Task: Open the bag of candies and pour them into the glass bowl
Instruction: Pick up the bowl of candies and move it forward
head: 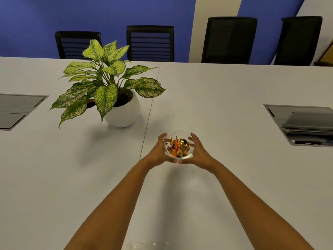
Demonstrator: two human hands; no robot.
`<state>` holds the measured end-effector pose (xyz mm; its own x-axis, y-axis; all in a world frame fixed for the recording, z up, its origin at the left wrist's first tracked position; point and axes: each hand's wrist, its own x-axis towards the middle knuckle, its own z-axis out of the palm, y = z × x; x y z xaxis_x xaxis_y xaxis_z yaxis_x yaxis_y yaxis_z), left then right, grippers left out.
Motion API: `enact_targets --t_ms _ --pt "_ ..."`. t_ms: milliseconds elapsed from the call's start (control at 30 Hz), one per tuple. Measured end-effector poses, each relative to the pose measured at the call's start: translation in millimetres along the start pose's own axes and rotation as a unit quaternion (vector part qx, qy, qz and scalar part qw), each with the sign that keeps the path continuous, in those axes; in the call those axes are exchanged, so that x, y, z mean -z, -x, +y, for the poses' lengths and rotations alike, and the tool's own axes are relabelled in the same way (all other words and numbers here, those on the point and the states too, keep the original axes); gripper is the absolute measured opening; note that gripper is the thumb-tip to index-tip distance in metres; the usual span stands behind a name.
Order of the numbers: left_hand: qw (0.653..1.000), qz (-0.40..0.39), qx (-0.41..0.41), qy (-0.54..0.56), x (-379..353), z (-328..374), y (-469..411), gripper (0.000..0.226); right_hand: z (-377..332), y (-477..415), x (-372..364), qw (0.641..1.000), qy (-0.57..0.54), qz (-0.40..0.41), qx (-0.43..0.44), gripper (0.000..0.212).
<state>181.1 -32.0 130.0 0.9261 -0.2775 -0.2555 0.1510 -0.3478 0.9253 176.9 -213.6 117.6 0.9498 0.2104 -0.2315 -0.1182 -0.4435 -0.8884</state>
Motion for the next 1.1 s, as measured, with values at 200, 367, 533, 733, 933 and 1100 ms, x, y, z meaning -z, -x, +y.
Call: enact_targets --t_ms 200,367,533,733,933,1100 --pt "0.999 0.031 0.002 -0.022 65 -2 -28 0.105 -35 -69 -24 0.999 0.005 -0.031 0.016 0.121" --pt "0.998 0.041 0.019 -0.031 99 -26 -52 0.098 -36 -115 -53 0.999 0.001 -0.054 0.006 0.121" --pt "0.998 0.048 0.048 0.002 109 -55 -73 0.098 -21 -145 -71 0.997 0.011 -0.075 -0.013 0.122" --pt "0.997 0.046 0.06 0.019 109 -77 -86 0.102 -7 -159 -79 0.996 0.02 -0.079 -0.022 0.12" --pt "0.997 0.046 0.059 0.022 107 -81 -90 0.099 -5 -160 -78 0.997 0.019 -0.074 -0.023 0.119" --pt "0.997 0.046 0.053 0.019 105 -84 -91 0.096 -5 -157 -78 0.997 0.015 -0.074 -0.021 0.12"
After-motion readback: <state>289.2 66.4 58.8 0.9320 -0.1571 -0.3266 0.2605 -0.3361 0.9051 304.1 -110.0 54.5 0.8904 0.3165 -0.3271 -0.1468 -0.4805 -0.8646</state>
